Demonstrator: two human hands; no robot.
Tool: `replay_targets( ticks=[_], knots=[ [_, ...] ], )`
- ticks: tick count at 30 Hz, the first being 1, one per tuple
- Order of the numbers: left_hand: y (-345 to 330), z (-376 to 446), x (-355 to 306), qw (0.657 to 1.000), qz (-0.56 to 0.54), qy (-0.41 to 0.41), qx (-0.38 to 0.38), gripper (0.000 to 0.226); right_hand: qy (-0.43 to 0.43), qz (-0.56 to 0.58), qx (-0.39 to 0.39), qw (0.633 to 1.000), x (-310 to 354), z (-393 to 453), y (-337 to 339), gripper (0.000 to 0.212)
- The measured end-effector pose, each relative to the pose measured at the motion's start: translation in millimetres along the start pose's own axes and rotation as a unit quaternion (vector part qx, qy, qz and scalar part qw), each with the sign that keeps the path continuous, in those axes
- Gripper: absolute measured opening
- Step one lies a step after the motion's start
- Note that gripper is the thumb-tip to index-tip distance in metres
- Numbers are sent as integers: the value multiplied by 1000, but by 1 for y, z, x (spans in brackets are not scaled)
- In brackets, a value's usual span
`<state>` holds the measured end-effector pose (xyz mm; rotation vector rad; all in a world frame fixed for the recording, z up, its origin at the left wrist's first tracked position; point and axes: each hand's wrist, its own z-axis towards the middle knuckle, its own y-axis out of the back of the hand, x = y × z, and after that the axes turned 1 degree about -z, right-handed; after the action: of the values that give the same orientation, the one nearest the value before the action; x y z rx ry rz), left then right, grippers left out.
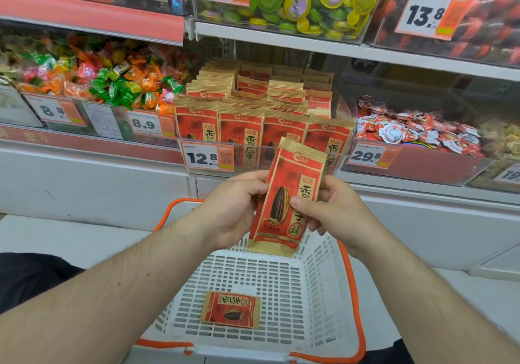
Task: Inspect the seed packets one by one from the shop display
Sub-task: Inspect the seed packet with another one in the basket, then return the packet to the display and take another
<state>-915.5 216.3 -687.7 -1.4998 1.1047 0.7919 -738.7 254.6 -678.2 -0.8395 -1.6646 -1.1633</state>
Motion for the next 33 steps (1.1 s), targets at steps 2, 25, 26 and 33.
replay_targets(
  ticks=[2, 25, 26, 33],
  knots=[
    [-7, 2, -6, 999, 37, -16, -9, 30, 18, 30, -9, 999, 2, 2, 7, 34],
    [-61, 106, -67, 593, 744, -269, -151, 42, 223, -103, -237, 940, 78, 107, 115, 20],
    [-60, 107, -66, 599, 736, -274, -155, 37, 212, -123, -223, 943, 76, 113, 114, 20],
    [-58, 112, -67, 636, 703, -273, -165, 24, 103, -260, -143, 950, 69, 133, 99, 17]
  ],
)
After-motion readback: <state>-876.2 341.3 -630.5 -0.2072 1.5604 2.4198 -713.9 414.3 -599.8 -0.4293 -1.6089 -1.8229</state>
